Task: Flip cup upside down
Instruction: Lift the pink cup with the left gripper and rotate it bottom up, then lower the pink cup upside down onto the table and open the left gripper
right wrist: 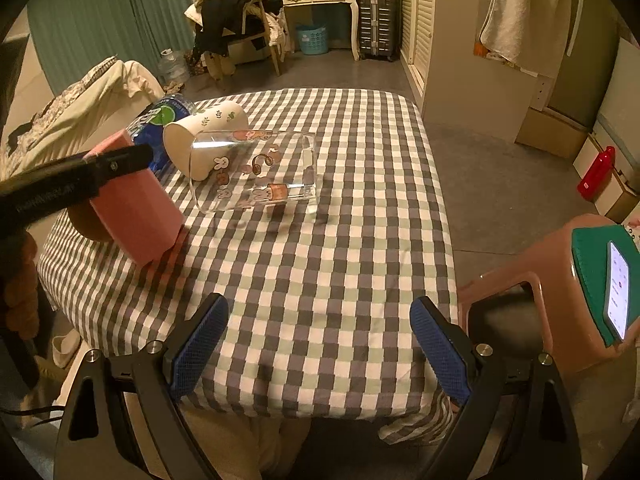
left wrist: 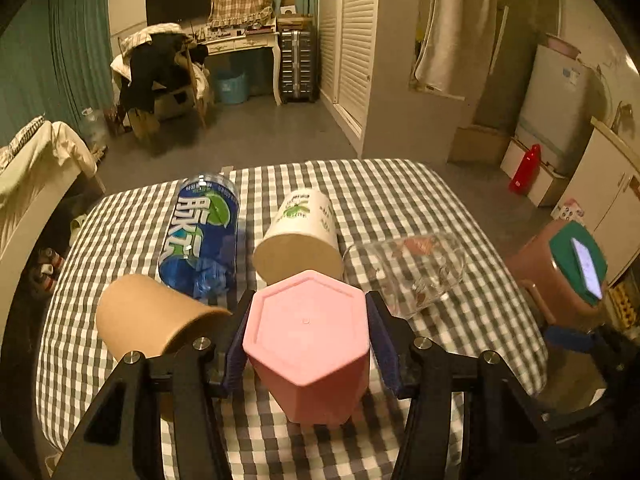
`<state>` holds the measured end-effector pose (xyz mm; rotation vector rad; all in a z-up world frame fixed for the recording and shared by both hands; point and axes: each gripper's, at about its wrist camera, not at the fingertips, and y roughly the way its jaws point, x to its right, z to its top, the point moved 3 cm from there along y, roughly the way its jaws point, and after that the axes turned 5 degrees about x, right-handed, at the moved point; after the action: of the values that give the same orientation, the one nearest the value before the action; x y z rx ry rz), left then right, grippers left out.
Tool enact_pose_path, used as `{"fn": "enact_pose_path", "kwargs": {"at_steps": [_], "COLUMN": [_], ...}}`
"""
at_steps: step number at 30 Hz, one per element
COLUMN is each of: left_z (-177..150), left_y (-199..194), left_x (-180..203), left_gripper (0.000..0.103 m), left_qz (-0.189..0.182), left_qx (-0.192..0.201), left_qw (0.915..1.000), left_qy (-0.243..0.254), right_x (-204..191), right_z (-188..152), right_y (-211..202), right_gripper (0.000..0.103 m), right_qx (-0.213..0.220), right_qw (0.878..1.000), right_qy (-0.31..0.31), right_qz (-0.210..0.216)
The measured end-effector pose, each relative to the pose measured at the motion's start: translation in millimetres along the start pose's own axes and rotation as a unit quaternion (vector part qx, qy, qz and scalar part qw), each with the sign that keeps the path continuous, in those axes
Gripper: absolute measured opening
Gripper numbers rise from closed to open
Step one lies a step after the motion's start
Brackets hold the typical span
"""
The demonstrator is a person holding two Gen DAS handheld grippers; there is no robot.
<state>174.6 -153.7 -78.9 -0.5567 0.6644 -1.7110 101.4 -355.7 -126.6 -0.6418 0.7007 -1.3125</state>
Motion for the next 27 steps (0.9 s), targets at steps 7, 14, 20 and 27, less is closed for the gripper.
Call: {"fn": "enact_pose_path", "kwargs": {"at_steps": [7,14,20,27], "left_z": [-17,-25,-21,-17], "left_y": [-2,-9,-5,-4], "left_x": [6,12,8,8], "left_gripper": [0.055,0.055,0.055,0.056], "left_qz": [-0.001,-0.001,-0.012,-0.027], "left_qx": [0.002,0.009,0.013,0.005], "left_qw": [1.0000,0.9999,0.9998,0.9996], "left_qy": [0.004,0.010,-0.002,-0.010], "right_x": [1,0,-4,-4], "right_z": [-3,-3,-4,-6], "right_y": [-5,-10,-16,-27], "right_gripper": [0.092,0.092,0.092,0.092], "right_qx": [0.000,0.005,0.007,0.012], "right_qw": [1.000,1.000,1.000,1.000], "right_qy": [0.000,-0.003,-0.006,-0.001], "right_qz": [-0.009,-0.008,-0.010,-0.013]}}
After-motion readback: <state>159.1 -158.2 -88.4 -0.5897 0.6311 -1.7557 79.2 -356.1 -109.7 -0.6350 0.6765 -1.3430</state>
